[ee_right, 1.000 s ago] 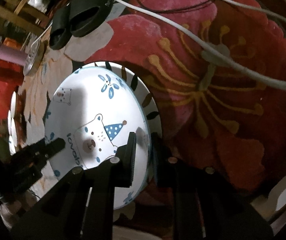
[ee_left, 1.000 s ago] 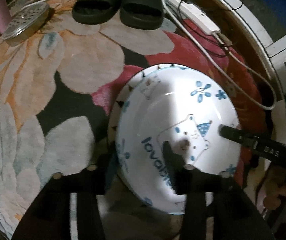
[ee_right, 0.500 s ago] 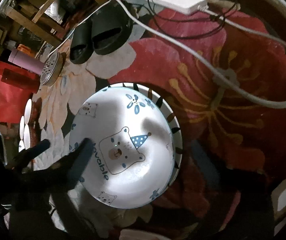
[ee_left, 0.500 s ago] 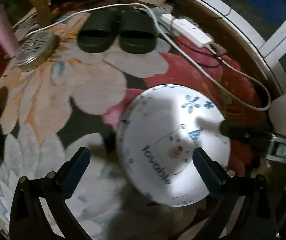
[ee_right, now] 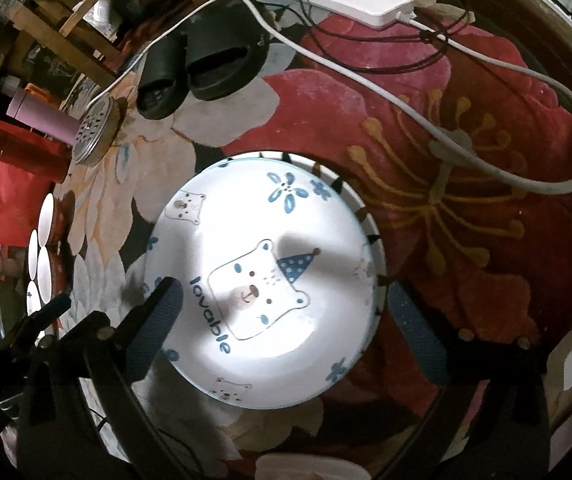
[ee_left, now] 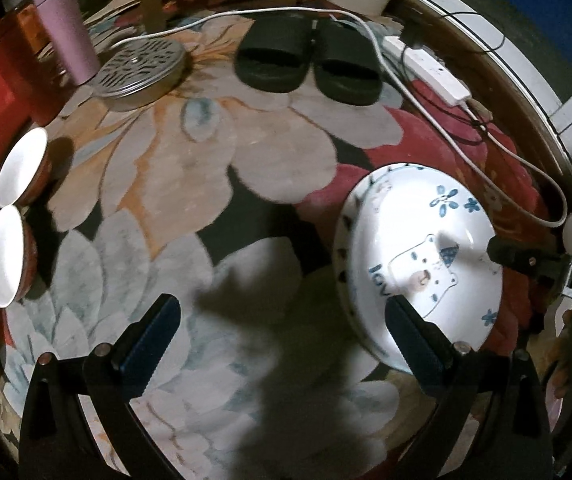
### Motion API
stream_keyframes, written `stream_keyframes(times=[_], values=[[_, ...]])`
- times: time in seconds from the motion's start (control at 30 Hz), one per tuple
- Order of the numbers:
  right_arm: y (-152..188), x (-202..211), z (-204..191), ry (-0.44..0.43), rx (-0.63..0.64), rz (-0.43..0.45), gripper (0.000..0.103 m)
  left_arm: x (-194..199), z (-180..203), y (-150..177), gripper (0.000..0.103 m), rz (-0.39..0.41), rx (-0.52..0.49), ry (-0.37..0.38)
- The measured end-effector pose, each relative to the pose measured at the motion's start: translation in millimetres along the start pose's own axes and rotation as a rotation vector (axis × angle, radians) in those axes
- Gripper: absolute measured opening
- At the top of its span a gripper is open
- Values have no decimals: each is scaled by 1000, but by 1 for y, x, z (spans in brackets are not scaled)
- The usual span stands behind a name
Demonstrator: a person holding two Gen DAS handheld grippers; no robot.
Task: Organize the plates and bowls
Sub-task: 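Lower the bear plate against the leaf-pattern plate and open the right tool, then withdraw the right tool from the stacked plates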
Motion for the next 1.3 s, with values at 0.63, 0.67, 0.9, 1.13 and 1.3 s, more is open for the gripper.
stream_keyframes(times=[0.63,0.67,0.9,1.13,1.3], values=[[10,-11,-48,-10,77,-19,103,11,-57,24,102,5,84,-33],[11,-12,-50,-10,81,-21,103,12,-60,25,102,5,88,-35],[14,-17,-67,-10,114,-29,103,12,-78,34,102,0,115,-44],[17,-22,-80,-6,138,-39,103,11,-95,43,102,-2,144,-54],[19,-25,-87,-3,153,-45,103,11,-107,49,102,-3,169,-60]])
Point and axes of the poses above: each gripper's, at about its wrist camera, not at the fingertips, and x roughly against the way its jaws point, z to its right, y to its underside, the point moved 1 cm from there along -x, roughly the way its jaws point, and after that the axes turned 7 degrees about -z, right-handed, at the moved point
